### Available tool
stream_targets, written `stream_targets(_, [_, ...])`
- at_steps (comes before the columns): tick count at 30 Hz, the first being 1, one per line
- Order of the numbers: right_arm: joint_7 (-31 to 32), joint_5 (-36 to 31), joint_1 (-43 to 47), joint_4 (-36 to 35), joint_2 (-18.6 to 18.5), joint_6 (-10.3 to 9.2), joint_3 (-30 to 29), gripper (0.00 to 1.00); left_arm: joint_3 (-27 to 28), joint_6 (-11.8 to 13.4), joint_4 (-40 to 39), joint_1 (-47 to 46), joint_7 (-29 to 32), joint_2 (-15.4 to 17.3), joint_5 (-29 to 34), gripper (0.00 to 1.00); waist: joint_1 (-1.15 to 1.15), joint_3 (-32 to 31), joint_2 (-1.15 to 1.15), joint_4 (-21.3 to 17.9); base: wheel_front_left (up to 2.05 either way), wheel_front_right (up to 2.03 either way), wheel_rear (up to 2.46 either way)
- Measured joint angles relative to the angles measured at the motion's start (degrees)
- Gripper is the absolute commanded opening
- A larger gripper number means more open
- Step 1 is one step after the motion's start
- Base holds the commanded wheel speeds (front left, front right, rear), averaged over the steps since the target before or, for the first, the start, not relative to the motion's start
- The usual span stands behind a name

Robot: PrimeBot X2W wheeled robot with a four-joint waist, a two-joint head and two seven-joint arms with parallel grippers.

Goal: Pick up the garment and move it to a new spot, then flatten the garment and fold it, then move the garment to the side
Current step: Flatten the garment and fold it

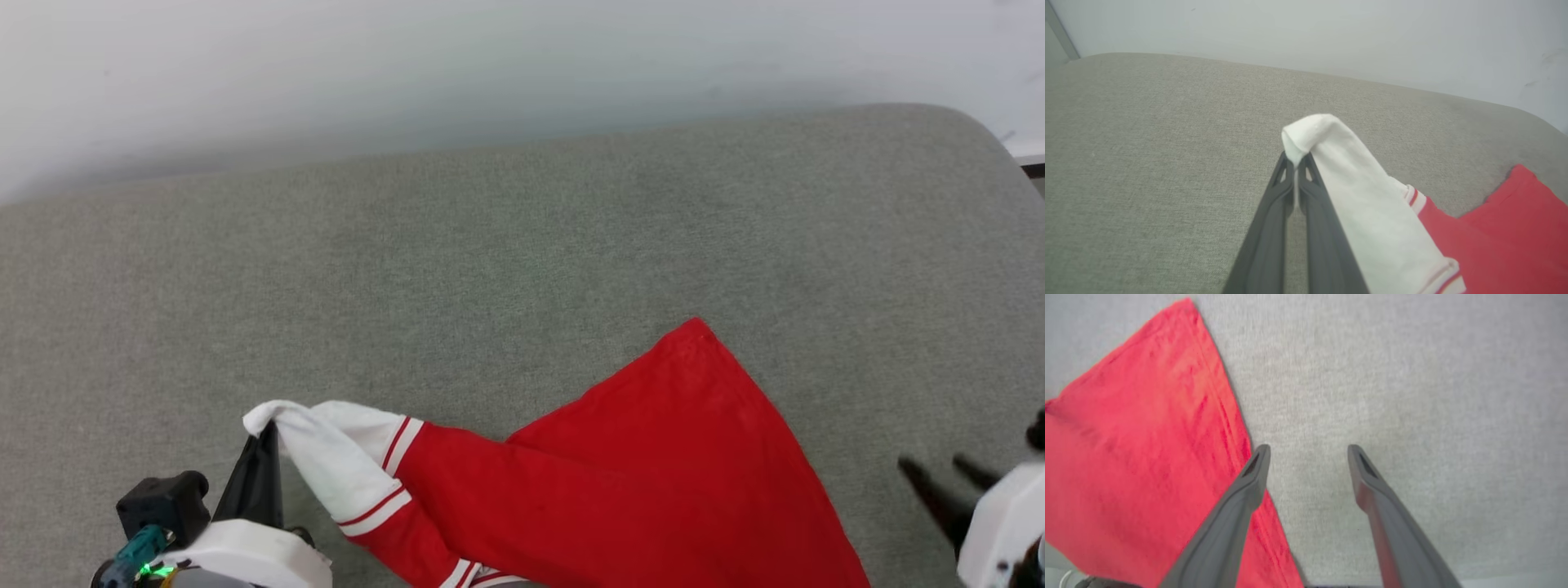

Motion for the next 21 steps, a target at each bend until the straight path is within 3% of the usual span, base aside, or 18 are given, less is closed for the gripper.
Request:
stream_targets(5, [-12.1, 0.1, -8.3, 2.9, 0.2, 0.00, 1.3, 1.00, -0.8, 0.1, -1.6, -3.1, 0.6, -0.1, 0.8, 0.00, 0.00, 2.9, 0.00, 0.9, 0.00, 0.00, 0.00])
stream_targets(9, [-13.3, 2.0, -14.6, 4.8, -0.9, -0.01, 3.9, 1.00, -1.8, 0.0, -2.9, -5.5, 0.7, -0.5, 1.6, 0.00, 0.01, 5.9, 0.00, 2.0, 0.00, 0.00, 0.00])
stream_targets(11, [-10.5, 3.2, -17.9, 5.8, -2.0, 0.00, 6.0, 1.00, -2.5, 0.0, -3.7, -7.2, 0.7, -0.8, 2.1, 0.00, 0.01, 7.5, 0.00, 2.7, 0.00, 0.00, 0.00])
stream_targets(16, [4.6, 6.3, -26.2, 7.9, -3.5, 0.00, 10.0, 1.00, -3.8, -0.5, -4.5, -11.0, 0.5, -1.4, 3.2, 0.00, 0.02, 11.6, 0.00, 4.2, 0.00, 0.00, 0.00])
stream_targets(21, [16.4, 6.1, -32.7, 8.4, -3.1, 0.00, 11.8, 1.00, -4.9, -0.9, -4.2, -13.4, -0.4, -2.9, 3.6, 0.00, 0.02, 15.4, 0.00, 5.8, 0.00, 0.00, 0.00])
